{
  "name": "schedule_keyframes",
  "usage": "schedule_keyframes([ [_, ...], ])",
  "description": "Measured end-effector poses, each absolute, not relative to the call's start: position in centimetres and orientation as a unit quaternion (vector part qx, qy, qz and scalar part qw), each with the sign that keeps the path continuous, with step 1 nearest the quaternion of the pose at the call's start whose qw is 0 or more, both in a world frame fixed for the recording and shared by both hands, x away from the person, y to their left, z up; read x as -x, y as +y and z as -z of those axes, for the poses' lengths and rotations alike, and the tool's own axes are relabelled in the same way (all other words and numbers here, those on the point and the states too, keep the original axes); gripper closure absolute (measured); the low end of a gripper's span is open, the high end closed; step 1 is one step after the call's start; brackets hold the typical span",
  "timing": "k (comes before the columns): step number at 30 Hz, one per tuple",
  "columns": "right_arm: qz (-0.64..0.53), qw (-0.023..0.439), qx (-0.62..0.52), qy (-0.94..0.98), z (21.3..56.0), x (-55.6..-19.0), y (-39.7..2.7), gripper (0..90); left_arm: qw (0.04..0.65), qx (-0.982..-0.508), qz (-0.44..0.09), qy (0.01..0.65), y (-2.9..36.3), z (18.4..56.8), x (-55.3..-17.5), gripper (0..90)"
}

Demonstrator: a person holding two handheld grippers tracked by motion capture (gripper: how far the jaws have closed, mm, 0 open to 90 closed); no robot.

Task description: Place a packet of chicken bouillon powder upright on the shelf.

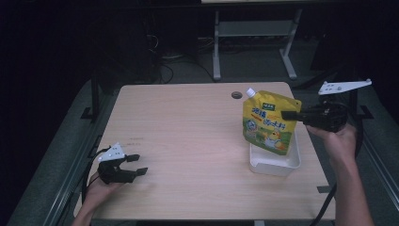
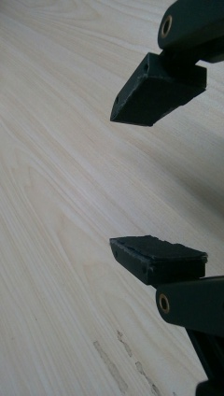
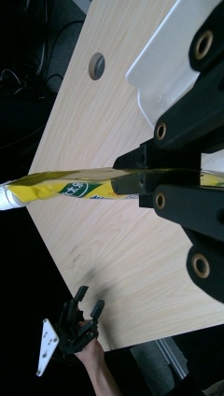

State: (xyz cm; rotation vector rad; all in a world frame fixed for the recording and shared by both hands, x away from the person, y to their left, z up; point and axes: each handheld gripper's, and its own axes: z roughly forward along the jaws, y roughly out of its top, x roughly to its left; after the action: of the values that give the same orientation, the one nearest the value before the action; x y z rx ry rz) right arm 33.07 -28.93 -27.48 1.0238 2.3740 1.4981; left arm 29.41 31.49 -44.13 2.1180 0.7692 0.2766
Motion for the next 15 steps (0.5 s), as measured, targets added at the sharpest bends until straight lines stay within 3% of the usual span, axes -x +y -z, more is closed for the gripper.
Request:
schedule_keyframes([
  [15, -0.501, 0.081, -0.358, 0.784, 28.4, -32.4, -30.7, 89.9, 0.422, -0.846, -0.110, 0.308, 31.4, 44.2, -29.4, 33.0],
])
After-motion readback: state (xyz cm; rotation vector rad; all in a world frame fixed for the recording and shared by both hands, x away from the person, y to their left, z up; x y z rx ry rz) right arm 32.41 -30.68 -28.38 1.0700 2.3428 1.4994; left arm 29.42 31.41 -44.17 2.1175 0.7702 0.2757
